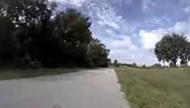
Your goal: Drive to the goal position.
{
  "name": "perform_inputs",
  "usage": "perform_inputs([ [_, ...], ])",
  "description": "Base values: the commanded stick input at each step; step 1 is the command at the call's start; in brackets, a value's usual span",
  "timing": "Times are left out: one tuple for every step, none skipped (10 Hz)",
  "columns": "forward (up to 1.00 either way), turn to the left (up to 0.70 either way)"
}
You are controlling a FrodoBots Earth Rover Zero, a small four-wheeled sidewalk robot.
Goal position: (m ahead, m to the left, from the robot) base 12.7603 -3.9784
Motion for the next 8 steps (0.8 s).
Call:
perform_inputs([
  [0.69, 0.03],
  [0.69, 0.03],
  [0.69, 0.03],
  [0.69, 0.03],
  [0.69, 0.03],
  [0.69, 0.03],
  [0.69, 0.03],
  [0.69, 0.03],
])
